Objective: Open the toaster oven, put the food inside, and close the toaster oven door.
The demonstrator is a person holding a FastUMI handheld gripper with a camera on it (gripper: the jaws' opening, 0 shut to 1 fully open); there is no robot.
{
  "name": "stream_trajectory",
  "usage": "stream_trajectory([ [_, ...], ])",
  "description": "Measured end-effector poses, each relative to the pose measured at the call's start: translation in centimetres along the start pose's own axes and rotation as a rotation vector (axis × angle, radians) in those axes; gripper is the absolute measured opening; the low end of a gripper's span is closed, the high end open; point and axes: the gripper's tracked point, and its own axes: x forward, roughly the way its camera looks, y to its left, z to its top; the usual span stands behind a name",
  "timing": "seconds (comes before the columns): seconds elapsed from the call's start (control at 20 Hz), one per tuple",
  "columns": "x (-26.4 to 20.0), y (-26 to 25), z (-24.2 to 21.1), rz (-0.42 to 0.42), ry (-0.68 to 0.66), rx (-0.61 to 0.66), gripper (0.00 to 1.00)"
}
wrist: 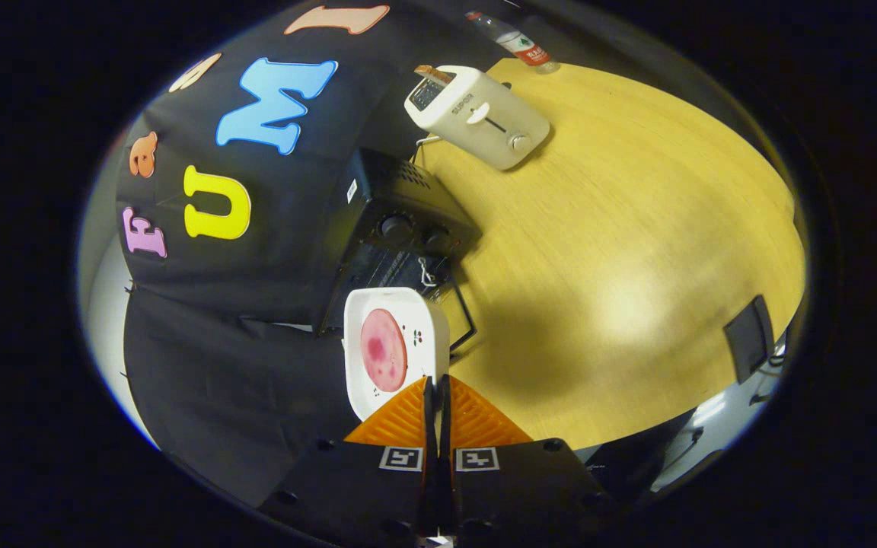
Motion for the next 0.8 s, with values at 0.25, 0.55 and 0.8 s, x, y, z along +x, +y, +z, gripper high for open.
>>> stream_trajectory([
  [0.25, 2.0, 2.3, -2.2, 0.001, 0.025, -0.049, 0.02],
  [0.55, 5.1, 4.0, -3.4, -0.006, 0.05, -0.044, 0.02],
  [0.8, 8.6, 4.2, -2.5, -0.025, 0.024, -0.015, 0.02],
])
